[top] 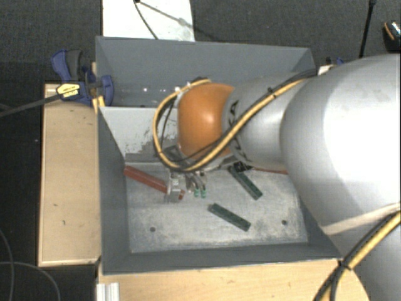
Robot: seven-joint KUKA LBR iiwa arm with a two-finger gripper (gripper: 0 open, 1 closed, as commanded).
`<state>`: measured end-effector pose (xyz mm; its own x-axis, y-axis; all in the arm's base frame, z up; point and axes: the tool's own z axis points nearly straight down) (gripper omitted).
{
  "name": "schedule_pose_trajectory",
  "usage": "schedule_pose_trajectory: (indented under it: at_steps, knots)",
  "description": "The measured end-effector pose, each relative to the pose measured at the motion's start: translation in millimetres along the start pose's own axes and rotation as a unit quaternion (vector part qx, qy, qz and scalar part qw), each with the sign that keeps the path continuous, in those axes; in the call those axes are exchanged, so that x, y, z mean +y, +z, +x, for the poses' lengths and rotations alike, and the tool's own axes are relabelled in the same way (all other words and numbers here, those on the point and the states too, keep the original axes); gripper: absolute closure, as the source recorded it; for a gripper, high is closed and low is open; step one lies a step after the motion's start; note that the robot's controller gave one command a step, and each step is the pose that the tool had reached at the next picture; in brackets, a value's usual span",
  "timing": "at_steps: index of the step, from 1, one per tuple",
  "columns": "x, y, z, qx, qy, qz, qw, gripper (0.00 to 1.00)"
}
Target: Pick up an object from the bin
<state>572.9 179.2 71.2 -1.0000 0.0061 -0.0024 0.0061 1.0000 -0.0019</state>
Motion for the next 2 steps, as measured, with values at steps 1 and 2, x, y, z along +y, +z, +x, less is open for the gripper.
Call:
schedule_pose_trajectory:
  at_steps: [1,2]
  knots:
    - [-14,-115,21.2,-0.0031,-0.190,-0.002,0.9818,1.00]
    - [-5,-244,19.1,-0.0052,-0.187,-0.002,0.9824,1.00]
